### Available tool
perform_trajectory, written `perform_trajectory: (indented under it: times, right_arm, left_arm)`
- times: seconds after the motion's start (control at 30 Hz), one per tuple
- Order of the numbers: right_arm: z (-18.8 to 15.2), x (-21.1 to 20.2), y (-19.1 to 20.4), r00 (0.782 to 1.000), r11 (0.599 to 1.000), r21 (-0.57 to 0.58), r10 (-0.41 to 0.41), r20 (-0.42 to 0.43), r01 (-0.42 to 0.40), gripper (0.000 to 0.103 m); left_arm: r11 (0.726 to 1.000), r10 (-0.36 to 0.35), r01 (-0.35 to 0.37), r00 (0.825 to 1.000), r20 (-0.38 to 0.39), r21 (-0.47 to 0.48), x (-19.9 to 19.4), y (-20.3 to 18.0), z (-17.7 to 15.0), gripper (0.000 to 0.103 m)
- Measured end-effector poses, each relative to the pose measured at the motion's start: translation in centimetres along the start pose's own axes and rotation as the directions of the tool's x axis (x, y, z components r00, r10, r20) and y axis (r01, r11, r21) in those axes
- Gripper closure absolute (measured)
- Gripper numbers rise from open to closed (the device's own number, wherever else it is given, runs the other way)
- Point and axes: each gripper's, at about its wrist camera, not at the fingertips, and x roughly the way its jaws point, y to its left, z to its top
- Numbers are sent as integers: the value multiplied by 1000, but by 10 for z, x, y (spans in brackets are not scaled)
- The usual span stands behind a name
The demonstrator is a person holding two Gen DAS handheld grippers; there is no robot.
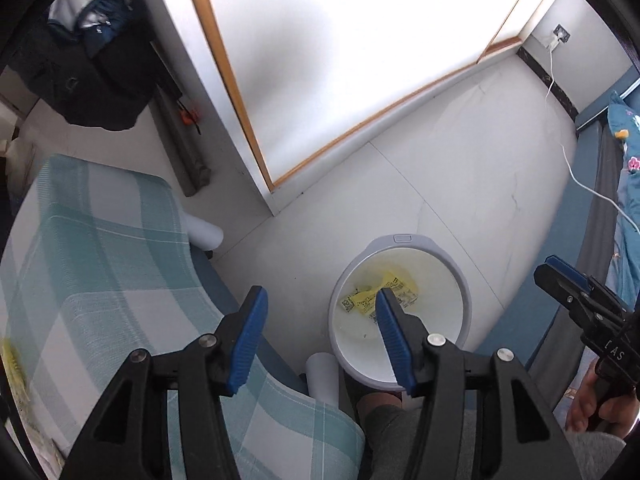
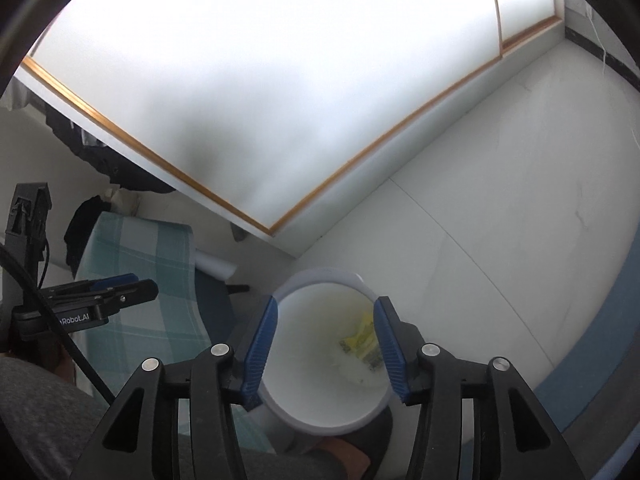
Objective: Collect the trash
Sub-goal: 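Bring both open grippers back from the bin to the table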
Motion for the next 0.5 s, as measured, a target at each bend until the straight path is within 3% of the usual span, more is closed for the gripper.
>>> perform_trajectory:
  times: [0.13,0.23,0.3,0.37,0.43,0.5]
  right_arm:
    - [12,-31,31,997,998,-59,22,78,-17,44]
    - [19,-54,59,990,994,-104,39,133,-25,41]
    - [22,-66,79,985,990,-139,47,165,-24,38]
    - [23,-80,100,978,984,-179,52,203,-15,35]
    - [22,-102,121,965,971,-238,52,258,11,34]
    - [21,-116,140,953,962,-274,61,296,24,25]
  left_arm:
    - [999,28,-24,995,94,-41,-38,13,-13,51]
    - [995,69,-56,982,176,-80,-67,25,-24,51]
    - [990,113,-88,964,240,-111,-89,34,-31,46]
    - [983,144,-101,943,300,-154,-111,46,-41,32]
    - [976,163,-97,921,355,-197,-130,58,-51,31]
    - [967,184,-96,903,389,-236,-145,69,-62,31]
